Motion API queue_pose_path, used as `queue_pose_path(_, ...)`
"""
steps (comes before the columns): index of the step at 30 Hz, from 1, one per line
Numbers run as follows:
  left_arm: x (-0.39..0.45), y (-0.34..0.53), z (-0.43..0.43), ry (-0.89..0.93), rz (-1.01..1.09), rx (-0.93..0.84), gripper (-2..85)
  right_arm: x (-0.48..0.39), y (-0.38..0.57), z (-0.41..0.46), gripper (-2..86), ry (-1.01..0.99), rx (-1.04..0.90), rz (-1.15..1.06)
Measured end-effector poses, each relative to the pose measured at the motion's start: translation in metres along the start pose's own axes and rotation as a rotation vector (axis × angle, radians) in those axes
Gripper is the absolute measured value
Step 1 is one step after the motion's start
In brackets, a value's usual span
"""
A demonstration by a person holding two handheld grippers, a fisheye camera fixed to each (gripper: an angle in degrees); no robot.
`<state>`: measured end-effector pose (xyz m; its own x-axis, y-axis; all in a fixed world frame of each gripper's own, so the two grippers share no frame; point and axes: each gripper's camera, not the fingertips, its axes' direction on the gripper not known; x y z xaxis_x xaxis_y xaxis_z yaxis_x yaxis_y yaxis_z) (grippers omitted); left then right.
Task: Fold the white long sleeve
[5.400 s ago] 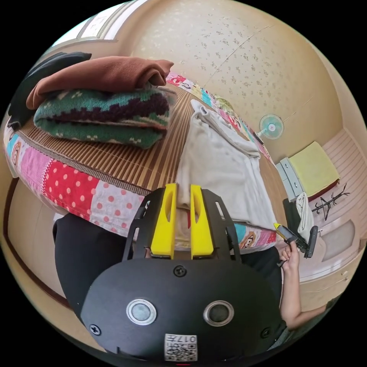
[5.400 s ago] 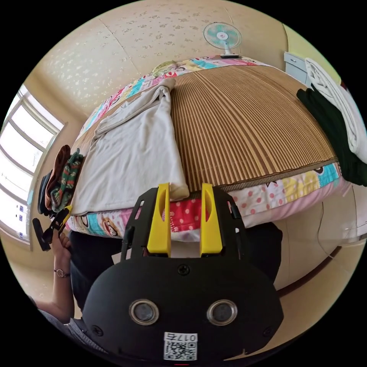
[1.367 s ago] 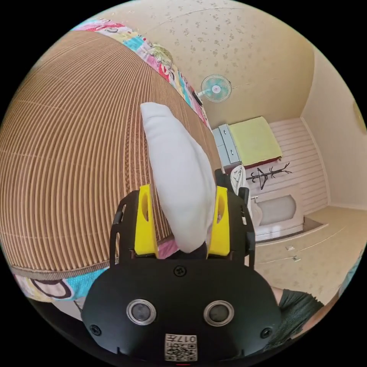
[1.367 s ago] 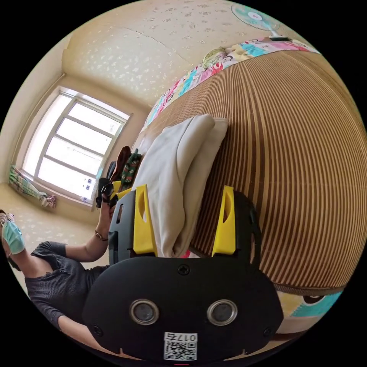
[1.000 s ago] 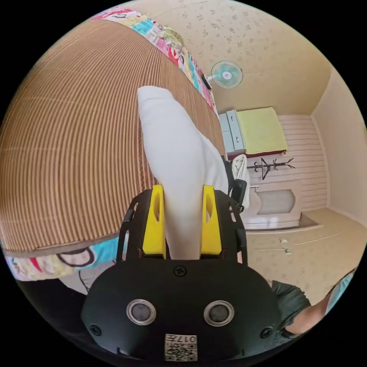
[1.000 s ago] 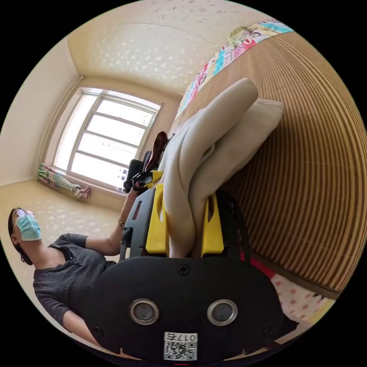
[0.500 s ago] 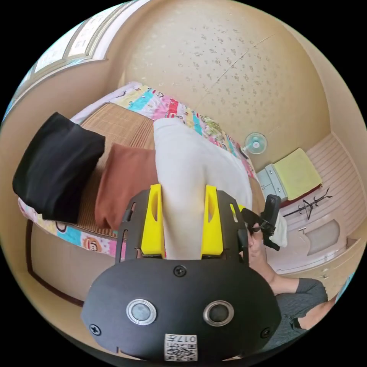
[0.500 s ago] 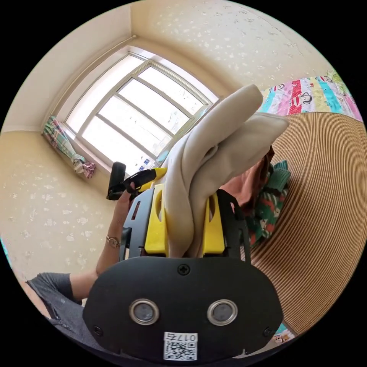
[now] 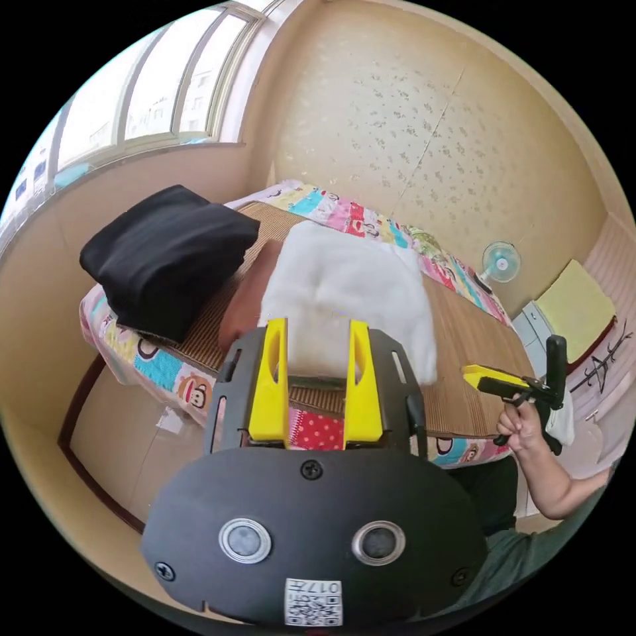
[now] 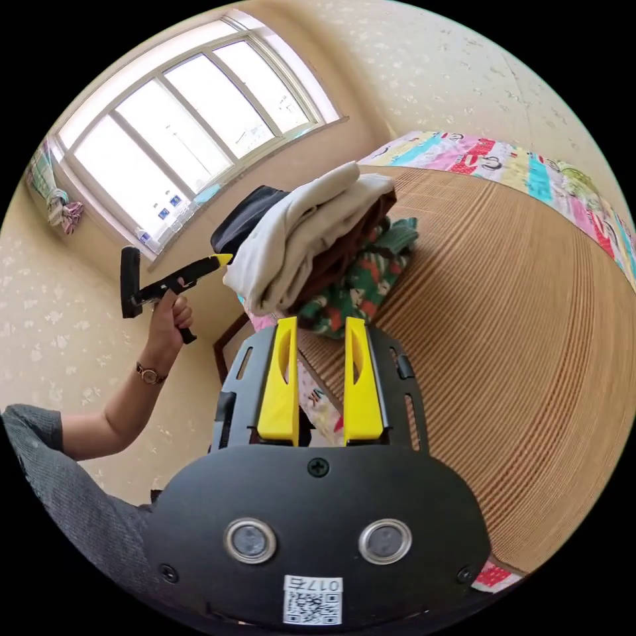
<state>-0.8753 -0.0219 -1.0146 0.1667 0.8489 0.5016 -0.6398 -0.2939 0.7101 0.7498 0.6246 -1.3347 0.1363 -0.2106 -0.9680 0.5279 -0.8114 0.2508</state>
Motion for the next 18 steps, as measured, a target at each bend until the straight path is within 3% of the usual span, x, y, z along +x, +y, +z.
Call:
queue_pose_path(3,0.044,0.063,-0.007,0.160,0.097,-0.005,11.7,0.033,0.051,-0.038,3.2,0.078,0.006,0.065)
queue_pose_path(7,0.095,0.140,0.037,0.407,0.215,-0.244,4.3,0.091,0.111,-0.091,1.3,0.225,-0.014,0.297)
queue_pose_path(10,0.115,0.183,0.063,0.563,0.132,-0.315,0.4,0.130,0.161,-0.158,1.3,0.353,0.124,0.492)
queue_pose_path(18,0.184,0.173,0.072,0.550,0.240,-0.301,-0.9,0.157,0.251,-0.316,11.2,0.746,0.518,0.889)
